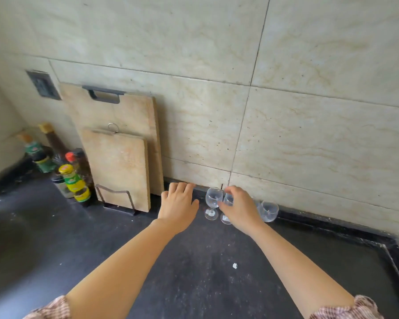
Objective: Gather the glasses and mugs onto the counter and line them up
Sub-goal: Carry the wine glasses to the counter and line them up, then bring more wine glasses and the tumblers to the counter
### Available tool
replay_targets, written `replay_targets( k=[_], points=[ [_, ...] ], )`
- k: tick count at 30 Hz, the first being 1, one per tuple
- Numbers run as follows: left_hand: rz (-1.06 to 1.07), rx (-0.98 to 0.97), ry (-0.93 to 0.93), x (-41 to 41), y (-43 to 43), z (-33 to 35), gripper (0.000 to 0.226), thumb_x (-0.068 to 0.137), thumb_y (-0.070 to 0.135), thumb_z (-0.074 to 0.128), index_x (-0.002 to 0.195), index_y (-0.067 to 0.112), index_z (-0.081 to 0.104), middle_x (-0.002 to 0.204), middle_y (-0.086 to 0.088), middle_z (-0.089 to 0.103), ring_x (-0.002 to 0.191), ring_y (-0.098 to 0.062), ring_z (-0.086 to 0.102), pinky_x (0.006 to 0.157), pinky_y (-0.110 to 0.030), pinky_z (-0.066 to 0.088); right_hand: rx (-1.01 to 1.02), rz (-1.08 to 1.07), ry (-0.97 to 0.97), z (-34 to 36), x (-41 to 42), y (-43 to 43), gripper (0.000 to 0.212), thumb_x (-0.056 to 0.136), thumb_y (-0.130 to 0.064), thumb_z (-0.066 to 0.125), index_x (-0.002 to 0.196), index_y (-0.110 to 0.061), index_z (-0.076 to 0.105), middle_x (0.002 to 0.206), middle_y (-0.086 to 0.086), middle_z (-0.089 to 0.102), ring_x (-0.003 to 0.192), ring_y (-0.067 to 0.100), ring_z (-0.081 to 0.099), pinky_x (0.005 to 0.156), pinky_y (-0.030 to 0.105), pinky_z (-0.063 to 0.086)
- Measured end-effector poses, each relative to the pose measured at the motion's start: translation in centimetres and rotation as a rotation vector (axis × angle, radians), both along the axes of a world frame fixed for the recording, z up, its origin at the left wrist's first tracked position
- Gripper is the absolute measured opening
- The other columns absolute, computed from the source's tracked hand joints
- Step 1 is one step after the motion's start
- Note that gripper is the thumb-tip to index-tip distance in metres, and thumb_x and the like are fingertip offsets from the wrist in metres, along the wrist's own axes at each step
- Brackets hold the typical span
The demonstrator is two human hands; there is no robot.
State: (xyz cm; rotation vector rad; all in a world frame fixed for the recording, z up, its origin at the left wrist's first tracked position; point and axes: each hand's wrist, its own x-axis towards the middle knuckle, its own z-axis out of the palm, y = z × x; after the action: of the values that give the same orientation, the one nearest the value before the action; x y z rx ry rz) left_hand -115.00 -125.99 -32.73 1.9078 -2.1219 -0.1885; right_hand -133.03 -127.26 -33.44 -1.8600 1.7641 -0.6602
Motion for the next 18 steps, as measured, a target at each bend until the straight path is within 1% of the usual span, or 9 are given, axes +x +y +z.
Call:
replay_targets(
  k=[1, 4, 8, 12, 14, 18],
  points=[
    [0.045, 0.016, 0.024, 1.7, 1.5, 0.5, 0.045, 0.095, 0.035, 0.04, 0.137, 0.02, 0.036, 0.137, 0.001, 0.044, 0.126, -0.024, 0.032, 0.098, -0.04, 0.032, -0.016, 0.053, 0.021, 0.5, 1.8, 0.8, 0.037, 0.086, -0.03, 0.062, 0.12, -0.016, 0.055, 0.118, 0.002, 0.059, 0.11, 0.021, 0.053, 0.082, 0.031, 0.042],
    [0.181, 0.065, 0.115, 7.0, 6.9, 1.5, 0.044, 0.095, 0.034, 0.039, 0.137, 0.019, 0.036, 0.135, -0.004, 0.045, 0.125, -0.026, 0.034, 0.097, -0.041, 0.036, -0.056, 0.21, 0.086, 2.1, 7.5, 4.0, 0.044, 0.09, -0.032, 0.057, 0.13, -0.016, 0.05, 0.131, 0.001, 0.053, 0.122, 0.019, 0.046, 0.094, 0.033, 0.043],
    [0.385, 0.096, 0.173, 14.8, 14.4, 3.9, 0.044, 0.094, 0.036, 0.042, 0.133, 0.016, 0.042, 0.131, -0.012, 0.047, 0.123, -0.033, 0.035, 0.098, -0.045, 0.039, -0.11, 0.43, 0.157, 4.8, 16.4, 9.4, 0.044, 0.093, -0.032, 0.054, 0.131, -0.013, 0.048, 0.133, 0.005, 0.051, 0.124, 0.023, 0.043, 0.096, 0.036, 0.042],
    [0.599, 0.097, 0.18, 23.8, 23.0, 6.4, 0.05, 0.094, 0.041, 0.041, 0.137, 0.016, 0.038, 0.135, -0.015, 0.044, 0.126, -0.036, 0.033, 0.101, -0.047, 0.037, -0.218, 0.62, 0.196, 7.5, 25.8, 15.7, 0.044, 0.091, -0.031, 0.054, 0.131, -0.012, 0.049, 0.133, 0.008, 0.051, 0.124, 0.026, 0.045, 0.099, 0.037, 0.041],
    [0.7, 0.065, 0.163, 28.3, 28.2, 7.6, 0.05, 0.094, 0.041, 0.038, 0.137, 0.016, 0.039, 0.137, -0.016, 0.044, 0.129, -0.037, 0.032, 0.103, -0.047, 0.035, -0.272, 0.713, 0.232, 8.7, 30.6, 19.5, 0.045, 0.091, -0.031, 0.054, 0.132, -0.013, 0.048, 0.133, 0.008, 0.051, 0.123, 0.027, 0.046, 0.098, 0.039, 0.042],
    [0.896, 0.011, 0.029, 36.1, 39.8, 9.9, 0.046, 0.093, 0.039, 0.038, 0.13, 0.011, 0.044, 0.133, -0.02, 0.048, 0.124, -0.04, 0.037, 0.102, -0.047, 0.035, -0.379, 0.881, 0.261, 11.0, 40.1, 28.0, 0.048, 0.09, -0.033, 0.052, 0.133, -0.014, 0.046, 0.131, 0.008, 0.051, 0.121, 0.028, 0.044, 0.097, 0.044, 0.042]
  ],
)
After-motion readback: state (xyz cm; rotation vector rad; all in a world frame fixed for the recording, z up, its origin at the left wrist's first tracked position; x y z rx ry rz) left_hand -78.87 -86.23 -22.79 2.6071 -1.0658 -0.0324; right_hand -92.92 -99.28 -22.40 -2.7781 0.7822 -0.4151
